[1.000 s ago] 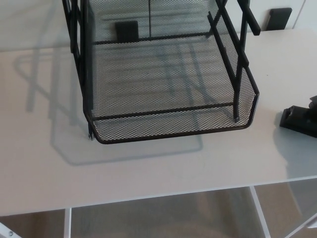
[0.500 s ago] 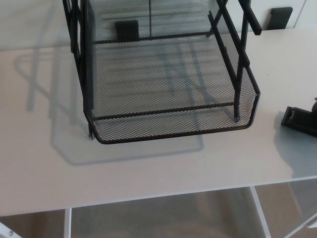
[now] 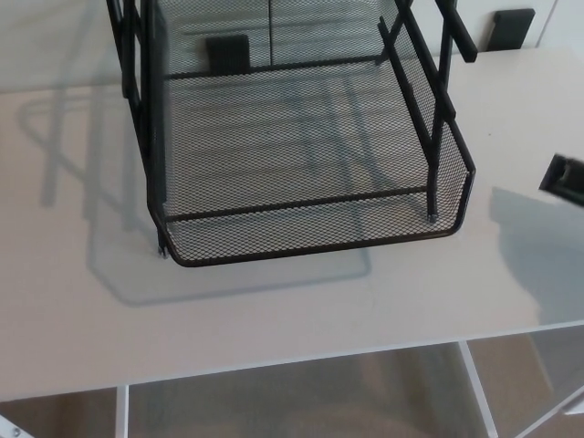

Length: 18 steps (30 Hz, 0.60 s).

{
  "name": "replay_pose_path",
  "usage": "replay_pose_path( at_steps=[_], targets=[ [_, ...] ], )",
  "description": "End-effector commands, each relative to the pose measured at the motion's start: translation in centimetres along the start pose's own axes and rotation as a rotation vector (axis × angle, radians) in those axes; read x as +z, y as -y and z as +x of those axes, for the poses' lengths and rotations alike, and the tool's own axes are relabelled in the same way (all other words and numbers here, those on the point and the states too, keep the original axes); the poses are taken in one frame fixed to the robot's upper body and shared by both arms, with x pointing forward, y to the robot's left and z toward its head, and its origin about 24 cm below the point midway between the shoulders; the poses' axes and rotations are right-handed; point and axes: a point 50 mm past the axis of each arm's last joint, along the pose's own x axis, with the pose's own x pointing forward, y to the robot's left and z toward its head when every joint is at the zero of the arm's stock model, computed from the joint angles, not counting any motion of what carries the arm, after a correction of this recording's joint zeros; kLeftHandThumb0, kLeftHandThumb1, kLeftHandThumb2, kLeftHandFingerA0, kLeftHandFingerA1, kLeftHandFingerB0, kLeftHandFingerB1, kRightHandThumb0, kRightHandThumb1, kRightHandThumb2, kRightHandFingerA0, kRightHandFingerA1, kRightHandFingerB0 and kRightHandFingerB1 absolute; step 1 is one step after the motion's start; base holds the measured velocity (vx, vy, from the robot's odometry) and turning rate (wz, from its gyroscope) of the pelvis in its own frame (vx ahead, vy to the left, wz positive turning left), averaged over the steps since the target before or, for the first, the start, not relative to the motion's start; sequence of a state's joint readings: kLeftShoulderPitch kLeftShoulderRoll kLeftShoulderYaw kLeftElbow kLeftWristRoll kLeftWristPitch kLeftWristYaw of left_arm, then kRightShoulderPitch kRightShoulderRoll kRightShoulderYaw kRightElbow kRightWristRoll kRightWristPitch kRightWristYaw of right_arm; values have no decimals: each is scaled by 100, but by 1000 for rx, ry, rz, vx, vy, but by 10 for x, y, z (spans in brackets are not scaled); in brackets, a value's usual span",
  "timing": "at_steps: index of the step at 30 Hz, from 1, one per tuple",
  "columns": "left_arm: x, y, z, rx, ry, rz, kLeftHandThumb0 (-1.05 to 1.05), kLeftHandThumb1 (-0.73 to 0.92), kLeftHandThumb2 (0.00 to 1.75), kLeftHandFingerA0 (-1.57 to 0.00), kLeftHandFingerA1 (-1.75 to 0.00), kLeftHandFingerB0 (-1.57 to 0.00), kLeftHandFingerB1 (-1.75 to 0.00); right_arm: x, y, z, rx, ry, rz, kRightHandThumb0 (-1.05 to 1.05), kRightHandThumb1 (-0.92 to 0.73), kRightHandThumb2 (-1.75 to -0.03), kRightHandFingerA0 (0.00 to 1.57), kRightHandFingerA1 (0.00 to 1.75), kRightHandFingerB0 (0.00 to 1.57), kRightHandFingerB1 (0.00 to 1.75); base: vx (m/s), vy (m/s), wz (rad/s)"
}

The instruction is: The robot walks towards a desk on which a file tray is kept in the middle and a stapler is kept to its right. The robot lifts the stapler using its right hand and places it on the file tray.

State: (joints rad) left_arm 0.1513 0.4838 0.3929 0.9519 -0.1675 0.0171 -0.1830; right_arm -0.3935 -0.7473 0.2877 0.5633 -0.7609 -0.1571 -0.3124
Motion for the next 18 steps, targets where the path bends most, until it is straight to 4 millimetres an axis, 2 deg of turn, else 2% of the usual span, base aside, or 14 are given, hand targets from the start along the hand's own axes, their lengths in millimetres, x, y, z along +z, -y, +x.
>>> replay_pose_path(
  at_steps=[1,5,6,7,8,9,10,11,13,14,15,16,17,18],
  targets=[
    [5,-8,-1,20,26,22,-46,71,59,-73,-69,-63,-61,-13,44,12,-120,-17,26,-12,-69,-65,84,169,65,150,0,0,0],
    [5,-9,-1,28,28,29,-47,70,60,-76,-71,-68,-64,-19,69,16,-177,-16,87,-16,-70,-72,85,164,67,144,0,0,0],
    [4,-11,-2,26,27,31,-46,71,60,-74,-70,-66,-63,-18,72,17,-201,-12,92,-21,-66,-66,86,163,77,122,0,0,0],
    [4,-11,-2,26,26,31,-46,71,60,-74,-70,-66,-63,-17,73,17,-203,-12,94,-21,-66,-66,86,163,77,122,0,0,0],
    [2,-11,-1,29,19,19,-46,71,59,-74,-70,-66,-62,-18,81,18,-215,-2,108,-24,-68,-65,90,165,83,100,0,0,0],
    [1,-11,-1,28,18,17,-48,50,95,-73,-78,-58,-70,-18,88,18,-232,8,116,-22,-66,-63,90,167,80,113,0,0,0],
    [1,-12,-2,28,19,23,-47,70,60,-75,-70,-66,-62,-17,94,17,-264,25,120,-19,-65,-66,86,170,71,139,0,0,0],
    [0,-13,-2,36,14,23,-46,71,59,-75,-70,-67,-63,-17,101,18,-294,35,124,-19,-66,-67,87,171,74,122,0,0,0],
    [0,-13,-2,40,12,21,-46,71,59,-75,-70,-67,-63,-17,107,20,-299,32,127,-19,-66,-67,87,171,74,122,0,0,0],
    [0,-13,-3,37,19,38,-47,71,58,-76,-70,-67,-63,-16,122,21,-323,41,114,-20,-66,-65,90,166,82,99,0,0,0],
    [0,-14,-3,38,18,41,-49,50,95,-75,-79,-63,-71,-15,122,21,-323,43,114,-22,-78,-70,79,175,60,135,0,0,0],
    [-1,-14,-3,39,15,40,-47,71,59,-76,-70,-68,-63,-14,126,23,-335,47,119,-20,-67,-71,88,168,76,120,0,0,0],
    [-1,-14,-3,41,15,42,-49,51,95,-76,-79,-65,-72,-14,134,24,-360,60,121,-22,-71,-68,86,173,69,140,0,0,0],
    [-2,-15,-3,50,11,45,-50,51,95,-76,-79,-67,-73,-11,146,27,-405,89,132,-21,-66,-75,86,175,69,147,0,0,0]
  ],
)
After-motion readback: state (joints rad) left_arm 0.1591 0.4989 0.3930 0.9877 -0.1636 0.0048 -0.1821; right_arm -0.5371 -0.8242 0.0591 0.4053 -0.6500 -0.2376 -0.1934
